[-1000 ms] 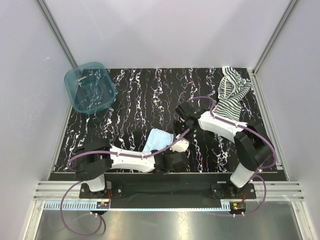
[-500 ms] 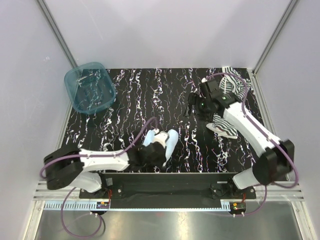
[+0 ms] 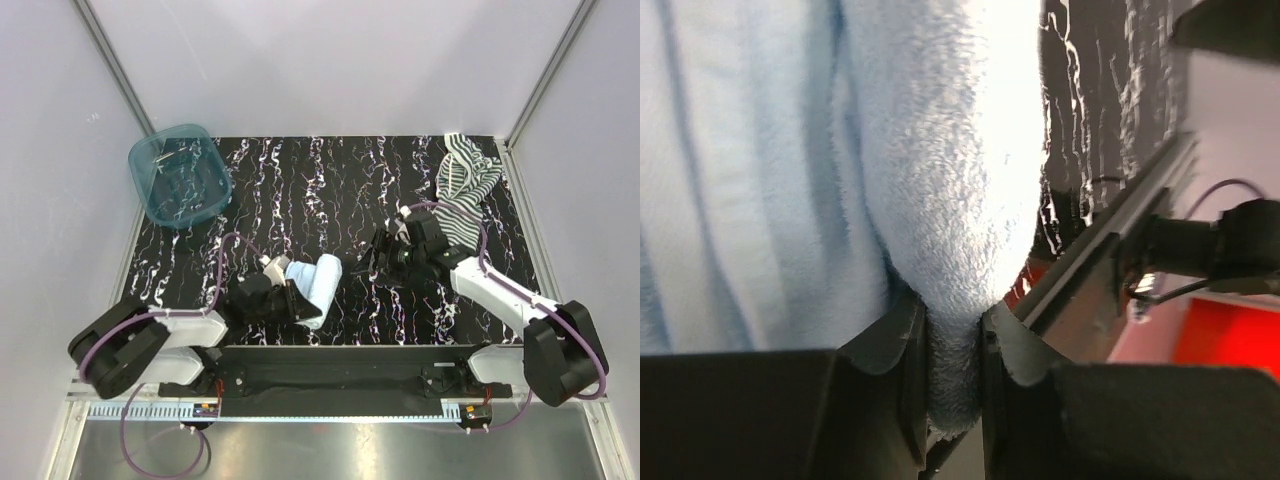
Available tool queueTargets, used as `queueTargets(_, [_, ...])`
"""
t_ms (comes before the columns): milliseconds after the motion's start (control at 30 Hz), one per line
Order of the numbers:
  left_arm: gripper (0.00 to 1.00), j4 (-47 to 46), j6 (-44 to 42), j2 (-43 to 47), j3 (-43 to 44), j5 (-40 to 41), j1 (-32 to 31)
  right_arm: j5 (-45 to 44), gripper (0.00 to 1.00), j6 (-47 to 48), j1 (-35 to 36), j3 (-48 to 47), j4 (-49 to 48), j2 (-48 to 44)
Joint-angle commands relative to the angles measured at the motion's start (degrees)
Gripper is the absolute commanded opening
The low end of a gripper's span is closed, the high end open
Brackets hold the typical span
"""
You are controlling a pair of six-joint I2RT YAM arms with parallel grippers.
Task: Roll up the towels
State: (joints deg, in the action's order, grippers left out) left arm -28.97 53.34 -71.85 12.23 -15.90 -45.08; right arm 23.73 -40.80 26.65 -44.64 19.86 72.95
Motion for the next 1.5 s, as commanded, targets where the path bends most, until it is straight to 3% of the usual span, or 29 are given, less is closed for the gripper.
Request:
queueTargets(0, [0.0, -16.6, 8.5, -4.1, -3.9, -9.4, 3.7, 6.5, 0.85, -6.7, 1.7, 5.5, -18.5, -2.0])
queueTargets(233, [0.0, -40.4, 16.3, -18.0, -7.0, -17.0, 7.3, 5.3, 0.84, -12.4, 9.0, 11.2, -38.1, 7.5])
queueTargets(367, [0.0, -42.2, 17.5, -22.1, -6.4, -17.6, 7.3, 4.8, 0.81, -14.7, 10.6, 12.1, -47.9, 16.0])
queueTargets(500, [0.0, -39.8, 16.7, -20.9, -5.9, -17.6, 7.4, 3.3, 0.79, -14.0, 11.3, 11.2, -49.1, 20.9])
queueTargets(667, [0.0, -28.2, 12.2, -15.3, -4.3, -16.2, 7.4, 2.3, 0.71, -13.5, 11.8, 10.5, -49.4, 24.4])
queueTargets(800, [0.0, -18.4, 7.8, -11.0, -1.8, -15.5, 7.4, 2.3, 0.46, -14.0, 12.3, 10.5, -50.4, 25.2])
queueTargets(833, [0.14, -11.6, 4.7, -8.4, 0.0, -14.1, 7.3, 2.2, 0.31, -14.3, 12.4, 10.7, -50.3, 24.9])
queueTargets(900, [0.34, -2.5, 1.0, -4.9, 2.9, -11.9, 7.1, 1.6, 0.22, -13.9, 12.6, 10.2, -47.3, 23.2])
queueTargets(933, [0.52, 8.7, -3.5, -0.9, 6.6, -7.9, 6.9, 1.0, 0.16, -12.3, 12.6, 8.7, -44.7, 22.4])
queueTargets(1000, [0.63, 22.9, -7.6, 3.2, 9.9, -3.0, 6.4, -1.3, 0.16, -10.0, 13.2, 6.8, -35.0, 19.9])
queueTargets(1067, [0.78, 28.8, -12.3, 7.5, 14.3, 3.4, 6.2, -3.1, 0.15, -7.0, 13.3, 3.7, -25.8, 18.2])
queueTargets(1167, [0.91, 39.6, -17.8, 10.0, 19.7, 9.6, 6.1, -5.3, 0.13, -4.1, 13.9, -1.0, -15.1, 18.5])
queueTargets(1300, [0.99, 49.3, -20.6, 11.6, 25.0, 20.8, 4.3, -9.2, 0.1, -0.9, 15.4, -7.5, -3.9, 20.9])
queueTargets(1467, [0.99, 52.7, -21.3, 13.1, 30.0, 46.7, -8.9, -12.8, 0.08, 1.2, 16.6, -14.6, 8.4, 25.1])
